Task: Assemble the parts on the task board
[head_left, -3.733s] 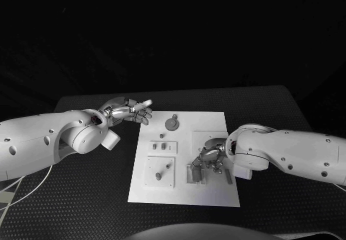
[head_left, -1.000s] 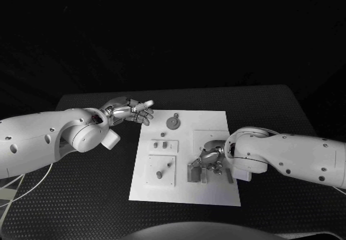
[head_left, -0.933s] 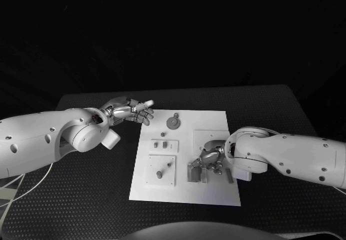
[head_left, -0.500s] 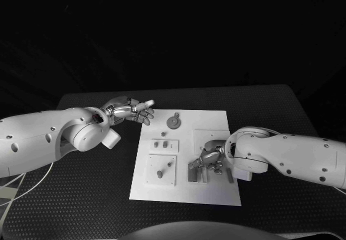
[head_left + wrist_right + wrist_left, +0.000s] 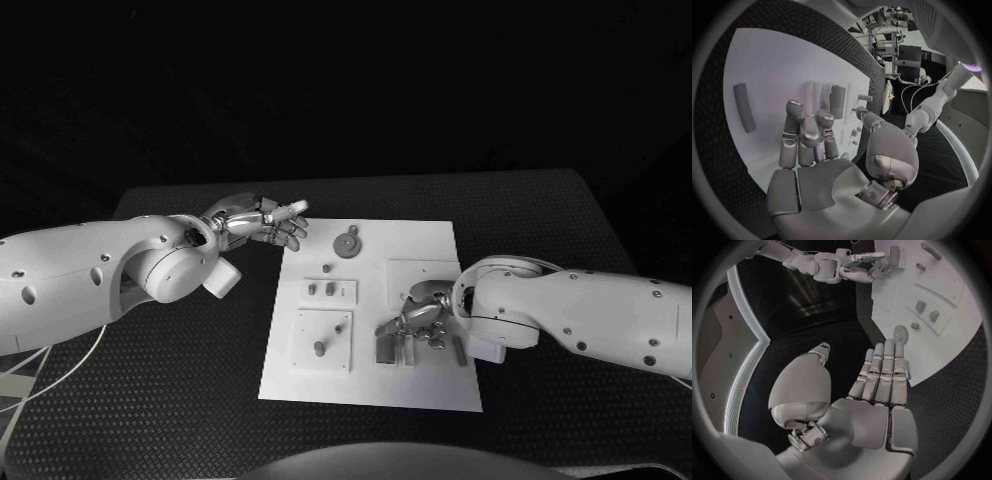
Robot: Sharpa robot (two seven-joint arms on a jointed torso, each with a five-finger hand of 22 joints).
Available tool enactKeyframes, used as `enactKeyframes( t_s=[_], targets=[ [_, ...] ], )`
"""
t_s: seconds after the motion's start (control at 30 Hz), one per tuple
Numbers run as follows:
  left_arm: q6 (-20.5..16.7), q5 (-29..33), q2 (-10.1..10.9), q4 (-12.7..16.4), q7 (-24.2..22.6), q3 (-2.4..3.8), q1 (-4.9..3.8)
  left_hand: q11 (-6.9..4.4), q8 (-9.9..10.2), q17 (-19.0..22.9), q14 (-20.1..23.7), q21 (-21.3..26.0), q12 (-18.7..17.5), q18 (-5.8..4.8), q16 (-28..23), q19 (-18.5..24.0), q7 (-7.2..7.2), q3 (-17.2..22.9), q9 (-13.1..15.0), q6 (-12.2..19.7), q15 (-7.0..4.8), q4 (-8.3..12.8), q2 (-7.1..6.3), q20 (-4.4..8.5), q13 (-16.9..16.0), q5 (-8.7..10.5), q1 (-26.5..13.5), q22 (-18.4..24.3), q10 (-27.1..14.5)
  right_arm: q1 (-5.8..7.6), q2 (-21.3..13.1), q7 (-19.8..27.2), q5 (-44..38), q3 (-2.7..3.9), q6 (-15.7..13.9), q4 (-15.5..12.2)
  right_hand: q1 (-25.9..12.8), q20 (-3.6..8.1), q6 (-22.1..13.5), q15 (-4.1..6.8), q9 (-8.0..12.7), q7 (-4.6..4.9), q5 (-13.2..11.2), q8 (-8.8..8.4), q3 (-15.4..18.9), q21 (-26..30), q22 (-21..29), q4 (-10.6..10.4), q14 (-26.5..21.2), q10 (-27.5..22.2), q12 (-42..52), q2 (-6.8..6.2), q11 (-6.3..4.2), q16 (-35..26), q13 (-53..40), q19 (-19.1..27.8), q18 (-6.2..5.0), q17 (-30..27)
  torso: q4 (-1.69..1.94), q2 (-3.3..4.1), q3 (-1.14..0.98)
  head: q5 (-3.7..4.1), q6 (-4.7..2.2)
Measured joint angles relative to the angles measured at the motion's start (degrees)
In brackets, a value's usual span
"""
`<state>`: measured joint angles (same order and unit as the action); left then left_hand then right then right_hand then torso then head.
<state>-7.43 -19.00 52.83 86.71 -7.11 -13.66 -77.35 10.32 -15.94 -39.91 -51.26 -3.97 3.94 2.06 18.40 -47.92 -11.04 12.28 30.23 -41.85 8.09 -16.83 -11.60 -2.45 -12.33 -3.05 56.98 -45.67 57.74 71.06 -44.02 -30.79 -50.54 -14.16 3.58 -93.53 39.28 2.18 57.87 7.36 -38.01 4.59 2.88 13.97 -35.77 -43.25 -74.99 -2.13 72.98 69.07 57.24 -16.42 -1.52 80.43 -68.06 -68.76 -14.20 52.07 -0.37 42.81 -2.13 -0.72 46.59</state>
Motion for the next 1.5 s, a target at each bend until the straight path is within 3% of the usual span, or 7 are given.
enactKeyframes(
  t_s=[0.17,0.37,0.73,0.9,0.93,1.13,1.5],
  targets=[
    [0.0,0.0,0.0,-0.3,0.0,0.0,0.0,0.0,-0.2,0.0,0.0,0.0,0.0,0.0,0.0,0.0,0.0,0.0,0.0,0.0,0.0,0.0,0.0,0.0,0.0,0.0,0.0,0.0,0.0,0.38,-2.2,1.0,-0.6,-0.1,-0.3,-1.5,1.2,0.42,-0.1,0.11,-0.3,-0.05,0.0,0.28,-0.6,0.0,0.0,0.0,0.2,0.6,0.0,0.82,-0.12,0.0,0.0,-0.4,0.41,0.0,-0.01,-0.02,0.0,0.0,-0.32],
    [0.0,0.0,0.0,-0.6,0.0,0.0,0.0,0.0,-0.2,-0.2,0.0,0.0,0.0,0.0,0.0,0.0,0.0,0.0,0.1,0.0,0.0,0.0,0.0,0.0,0.0,0.0,0.0,0.0,0.0,3.85,-5.3,1.7,-1.2,0.07,-0.4,-3.3,2.2,0.52,0.5,0.28,-0.6,0.02,0.0,0.64,-0.6,-0.3,0.0,0.0,0.5,0.8,0.0,1.34,-0.33,0.0,0.0,-0.5,0.4,0.0,-0.08,-0.05,-0.02,0.09,-0.67],
    [0.0,0.0,-0.1,-0.9,0.0,0.0,0.0,0.0,-0.4,-0.4,0.0,0.0,0.0,0.0,0.0,0.0,0.0,0.0,0.2,0.0,0.0,0.0,-0.23,0.0,0.0,0.0,0.2,0.0,0.0,7.24,-10.7,1.9,-1.8,0.03,1.5,-4.8,4.2,0.52,2.2,0.69,-1.9,-0.75,0.0,2.16,1.4,-0.7,0.0,2.3,1.0,1.9,0.5,3.69,-1.04,0.6,-0.1,-0.6,0.4,0.5,-0.11,-0.09,-0.15,0.79,-1.31],
    [-0.1,0.0,-0.2,-0.9,0.0,0.0,0.0,-0.21,-0.4,-0.4,0.0,0.0,0.0,-0.01,0.0,0.0,0.0,0.0,0.2,0.0,0.0,0.0,-0.37,0.0,0.0,0.0,0.4,0.0,0.2,7.19,-12.3,0.8,-1.9,-0.08,5.1,-4.2,4.6,0.52,2.3,1.03,-2.3,-0.76,0.0,2.16,4.3,-0.7,0.0,7.5,0.8,1.9,0.5,9.05,-1.05,0.7,0.0,-0.6,0.39,0.4,-0.11,-0.06,-0.15,1.22,-1.39],
    [-0.1,0.0,-0.2,-0.9,0.0,0.0,0.0,-0.21,-0.4,-0.4,0.0,0.0,0.0,0.0,0.0,0.0,0.0,0.0,0.2,0.0,0.0,0.0,-0.46,0.0,0.0,0.0,0.5,0.0,0.2,7.17,-12.6,0.5,-1.9,-0.09,5.7,-4.1,4.5,0.51,2.3,1.03,-2.3,-0.76,0.0,2.16,4.6,-0.7,0.0,8.1,0.8,1.9,0.5,9.36,-1.05,0.7,0.0,-0.6,0.39,0.4,-0.11,-0.04,-0.15,1.38,-1.4],
    [0.0,0.0,-0.3,-1.1,0.0,-0.01,0.01,-0.21,-0.4,-0.5,0.0,0.0,0.0,0.0,0.0,0.0,0.0,0.0,0.2,0.0,0.0,0.0,-0.46,0.0,0.0,0.0,0.5,0.0,0.2,6.25,-14.3,-0.5,-5.9,-0.07,8.5,-5.5,3.9,0.28,2.6,1.03,-2.3,-1.03,0.0,2.16,5.1,-0.7,0.0,9.3,0.8,2.1,0.5,9.95,-0.84,0.7,0.1,-0.5,0.38,0.3,-0.24,0.0,-0.12,1.72,-1.03],
    [0.0,0.0,-0.3,-1.3,0.0,-0.01,0.01,-0.21,-0.7,-0.5,0.0,0.0,0.0,-0.01,0.0,0.0,0.0,0.0,0.3,0.0,0.0,0.0,-0.46,0.0,0.0,0.0,0.5,0.0,0.2,2.45,-14.5,-1.3,-17.4,-0.13,11.9,-6.2,3.9,0.27,3.0,1.02,-2.3,-1.08,0.0,2.16,5.2,-0.7,0.0,9.7,0.8,2.3,0.5,9.95,-1.05,0.7,0.2,-0.5,0.33,0.2,-0.48,-0.05,-0.13,1.59,-0.57]
  ],
)
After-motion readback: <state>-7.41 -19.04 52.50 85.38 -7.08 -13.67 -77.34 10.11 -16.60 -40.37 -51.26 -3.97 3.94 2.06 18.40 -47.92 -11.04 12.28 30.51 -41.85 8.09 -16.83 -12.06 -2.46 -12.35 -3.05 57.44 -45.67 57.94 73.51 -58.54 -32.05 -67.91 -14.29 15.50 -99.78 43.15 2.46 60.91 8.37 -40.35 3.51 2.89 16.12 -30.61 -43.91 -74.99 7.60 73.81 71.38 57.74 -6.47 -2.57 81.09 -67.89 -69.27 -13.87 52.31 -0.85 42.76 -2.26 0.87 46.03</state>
